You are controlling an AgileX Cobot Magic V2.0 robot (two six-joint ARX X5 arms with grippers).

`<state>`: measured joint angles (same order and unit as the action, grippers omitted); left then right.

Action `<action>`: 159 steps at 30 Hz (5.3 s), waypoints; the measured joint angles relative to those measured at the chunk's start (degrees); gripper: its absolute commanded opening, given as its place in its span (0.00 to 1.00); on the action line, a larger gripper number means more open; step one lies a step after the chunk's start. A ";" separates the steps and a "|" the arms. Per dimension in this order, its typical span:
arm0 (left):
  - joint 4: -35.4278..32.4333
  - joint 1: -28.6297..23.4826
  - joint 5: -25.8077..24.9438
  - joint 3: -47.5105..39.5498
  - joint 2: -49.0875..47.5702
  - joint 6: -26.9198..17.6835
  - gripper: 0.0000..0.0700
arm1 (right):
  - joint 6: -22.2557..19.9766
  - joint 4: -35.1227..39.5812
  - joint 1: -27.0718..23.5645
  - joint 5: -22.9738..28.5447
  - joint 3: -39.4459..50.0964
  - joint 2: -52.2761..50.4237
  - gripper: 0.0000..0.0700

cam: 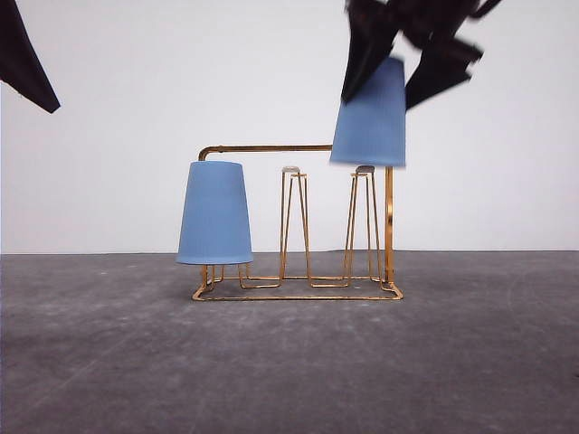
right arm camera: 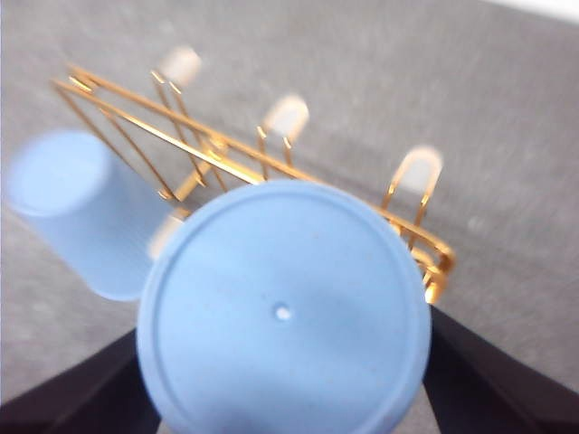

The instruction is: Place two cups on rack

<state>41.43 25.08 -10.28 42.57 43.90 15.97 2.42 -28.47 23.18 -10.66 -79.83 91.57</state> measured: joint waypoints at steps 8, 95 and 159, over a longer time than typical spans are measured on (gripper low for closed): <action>-0.02 0.00 0.00 0.00 0.00 0.00 0.59 | -0.04 2.45 0.00 0.01 0.00 8.68 0.60; -25.09 -9.49 1.40 -23.91 -20.18 -14.08 0.00 | 11.32 23.32 0.02 -1.33 51.23 -41.71 0.02; -31.07 -25.11 8.69 -41.08 -43.69 -14.51 0.00 | 3.33 19.88 -22.37 10.32 79.07 -89.01 0.02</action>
<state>10.36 -0.03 -1.60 1.49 0.21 1.45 5.75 -8.58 0.81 -0.34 -0.76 2.57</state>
